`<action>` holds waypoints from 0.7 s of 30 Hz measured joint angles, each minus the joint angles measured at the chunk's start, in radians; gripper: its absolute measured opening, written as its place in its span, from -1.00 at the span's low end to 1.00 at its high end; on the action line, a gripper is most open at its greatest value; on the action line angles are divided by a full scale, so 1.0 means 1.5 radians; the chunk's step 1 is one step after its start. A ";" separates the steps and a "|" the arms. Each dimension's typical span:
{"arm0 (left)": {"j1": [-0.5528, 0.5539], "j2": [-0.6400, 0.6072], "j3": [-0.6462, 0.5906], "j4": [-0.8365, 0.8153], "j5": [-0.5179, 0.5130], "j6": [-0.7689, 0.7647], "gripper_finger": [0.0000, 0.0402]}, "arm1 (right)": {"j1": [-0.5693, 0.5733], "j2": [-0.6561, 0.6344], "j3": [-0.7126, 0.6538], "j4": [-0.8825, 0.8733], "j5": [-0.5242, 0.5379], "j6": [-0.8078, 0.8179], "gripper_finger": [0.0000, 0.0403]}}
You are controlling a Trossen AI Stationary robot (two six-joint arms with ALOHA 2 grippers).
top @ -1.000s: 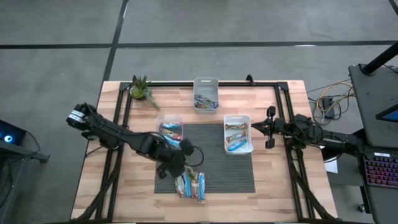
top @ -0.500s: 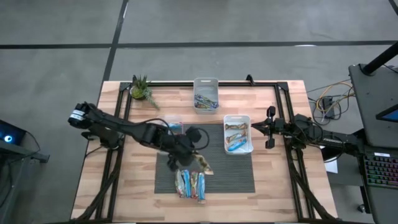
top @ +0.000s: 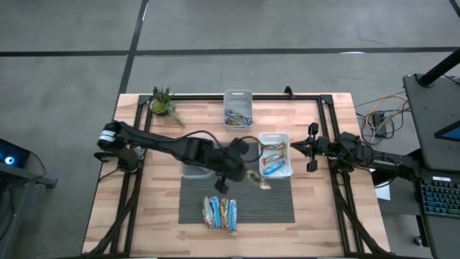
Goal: Pick and place Granola Bars by type
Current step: Put the yellow granola bar into the white bin
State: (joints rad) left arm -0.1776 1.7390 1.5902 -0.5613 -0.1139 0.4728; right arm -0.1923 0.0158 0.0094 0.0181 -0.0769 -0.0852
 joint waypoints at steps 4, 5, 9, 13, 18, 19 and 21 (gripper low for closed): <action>0.019 0.044 0.051 0.000 0.000 -0.060 -0.91 | 0.000 0.000 0.000 0.000 0.000 0.002 -0.96; 0.024 0.053 0.059 0.000 0.000 -0.073 -0.91 | 0.000 0.000 0.000 0.000 0.000 0.002 -0.96; 0.042 0.077 0.082 0.000 0.000 -0.087 -0.91 | 0.000 0.000 0.000 0.000 0.000 0.000 -0.96; 0.058 0.087 0.084 0.002 0.001 -0.087 -0.91 | 0.000 0.000 0.000 0.000 0.000 0.000 -0.96; 0.080 0.090 0.083 0.004 0.014 -0.047 -0.91 | 0.000 0.000 0.000 0.000 0.000 0.002 -0.96; 0.084 0.090 0.083 0.004 0.014 -0.041 -0.91 | 0.000 0.000 0.000 0.000 0.000 0.001 -0.96; 0.091 0.090 0.083 0.005 0.014 -0.040 -0.91 | 0.000 0.000 0.000 0.000 0.000 -0.001 -0.96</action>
State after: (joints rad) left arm -0.0404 1.8740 1.7142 -0.5541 -0.0929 0.4128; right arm -0.1925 0.0154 0.0097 0.0181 -0.0769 -0.0864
